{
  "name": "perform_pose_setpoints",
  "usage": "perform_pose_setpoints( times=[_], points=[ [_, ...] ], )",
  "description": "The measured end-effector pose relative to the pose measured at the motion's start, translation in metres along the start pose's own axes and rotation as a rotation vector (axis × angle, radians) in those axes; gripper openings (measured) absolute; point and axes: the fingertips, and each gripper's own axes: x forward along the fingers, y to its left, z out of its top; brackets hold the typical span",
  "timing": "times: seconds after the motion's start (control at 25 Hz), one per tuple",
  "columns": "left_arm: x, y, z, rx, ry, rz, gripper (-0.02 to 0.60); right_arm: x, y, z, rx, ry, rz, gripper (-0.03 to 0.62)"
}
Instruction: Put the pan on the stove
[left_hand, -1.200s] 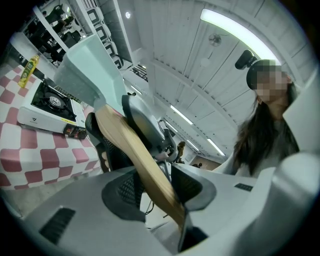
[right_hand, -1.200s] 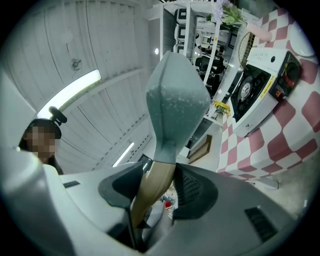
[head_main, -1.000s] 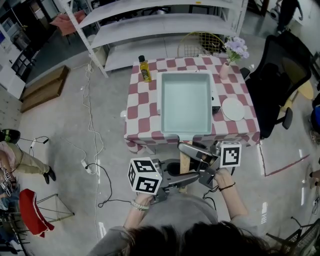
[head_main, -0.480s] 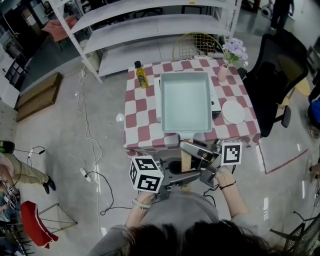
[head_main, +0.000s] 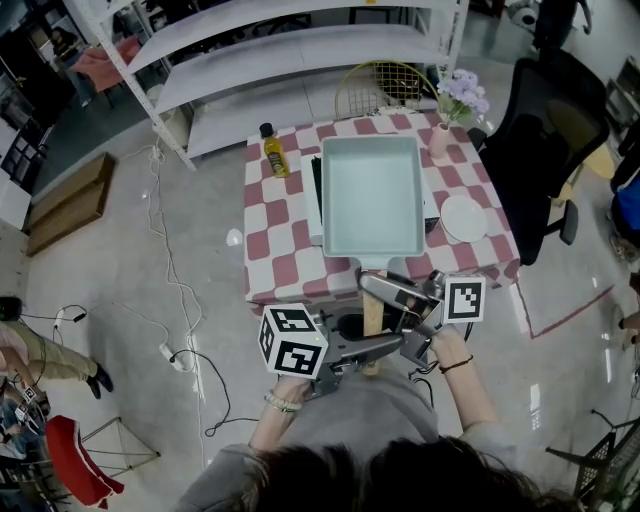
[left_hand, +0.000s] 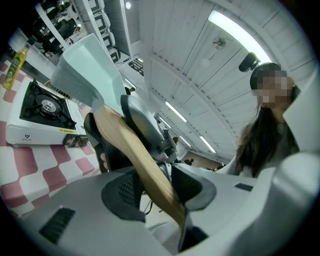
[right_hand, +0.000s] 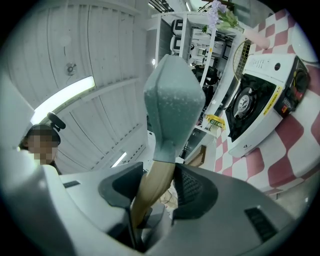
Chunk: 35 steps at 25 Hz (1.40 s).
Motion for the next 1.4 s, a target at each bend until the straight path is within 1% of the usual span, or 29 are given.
perform_pose_setpoints(
  times=[0.4,0.72,1.04,1.4],
  points=[
    [0.006,0.011,0.011,-0.014,-0.012,0.006,0.161,0.001,-0.008,0.014,0.019,0.001,0.004,0.204],
    [0.014,0.032,0.036,-0.024,-0.033,0.023,0.161,0.005,-0.021,0.042,0.034,0.024,0.012,0.204],
    [0.024,0.062,0.067,-0.033,-0.052,0.049,0.161,0.011,-0.042,0.078,0.055,0.06,0.024,0.202],
    [0.035,0.093,0.09,-0.035,-0.072,0.088,0.163,0.015,-0.063,0.107,0.067,0.101,0.045,0.202]
  ],
)
